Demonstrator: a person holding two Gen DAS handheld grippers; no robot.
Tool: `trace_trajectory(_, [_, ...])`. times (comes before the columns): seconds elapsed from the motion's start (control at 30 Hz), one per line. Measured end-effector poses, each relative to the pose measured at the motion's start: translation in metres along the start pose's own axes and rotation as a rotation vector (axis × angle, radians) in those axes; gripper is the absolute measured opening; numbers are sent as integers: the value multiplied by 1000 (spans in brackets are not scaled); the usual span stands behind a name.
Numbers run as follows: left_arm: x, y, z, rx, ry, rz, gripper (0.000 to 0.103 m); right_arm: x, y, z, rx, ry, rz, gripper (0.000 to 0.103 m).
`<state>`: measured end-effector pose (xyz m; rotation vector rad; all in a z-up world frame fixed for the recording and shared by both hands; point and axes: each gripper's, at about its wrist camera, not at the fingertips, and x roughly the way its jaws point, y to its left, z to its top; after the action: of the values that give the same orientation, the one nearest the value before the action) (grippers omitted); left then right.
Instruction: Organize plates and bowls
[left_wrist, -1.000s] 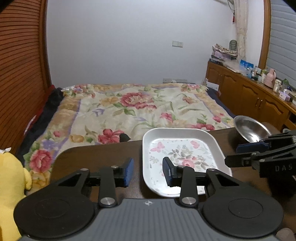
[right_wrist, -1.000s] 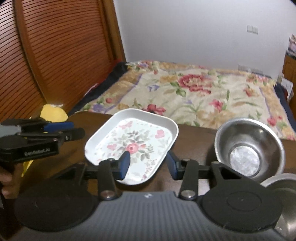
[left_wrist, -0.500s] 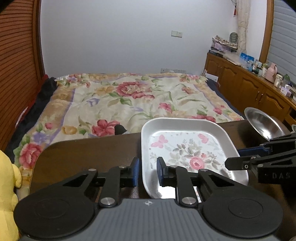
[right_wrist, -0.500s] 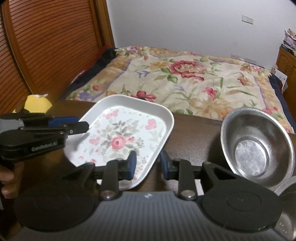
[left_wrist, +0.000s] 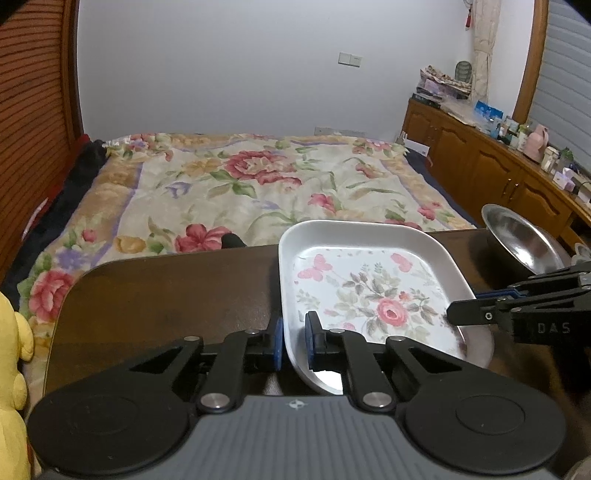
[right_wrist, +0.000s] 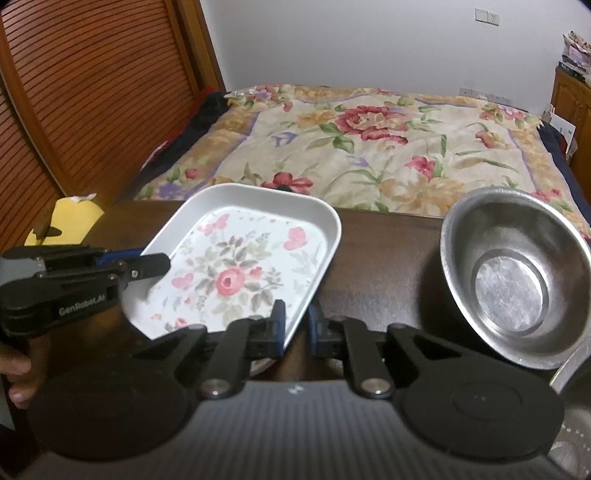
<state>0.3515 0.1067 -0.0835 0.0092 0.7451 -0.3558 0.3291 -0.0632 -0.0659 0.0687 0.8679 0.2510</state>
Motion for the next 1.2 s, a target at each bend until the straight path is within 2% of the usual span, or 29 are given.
trace_trajectory(0.23, [-14,0,-6,-20,7,-11,13,-1,2,-1,-3,1,-5,13])
trace_trajectory(0.37, [-32,-4,-9,-29,-2,-11,13,-13,-2,-3,25,-28,49,13])
trace_trajectory(0.9, [-130,-58,-5,12,-128,-5,16,-95,-16,-8,55,-178,135,12])
trace_trajectory(1.2, [-169,-83,-17,15,-182,6,16,-136,-25,-20,55,-244,166,12])
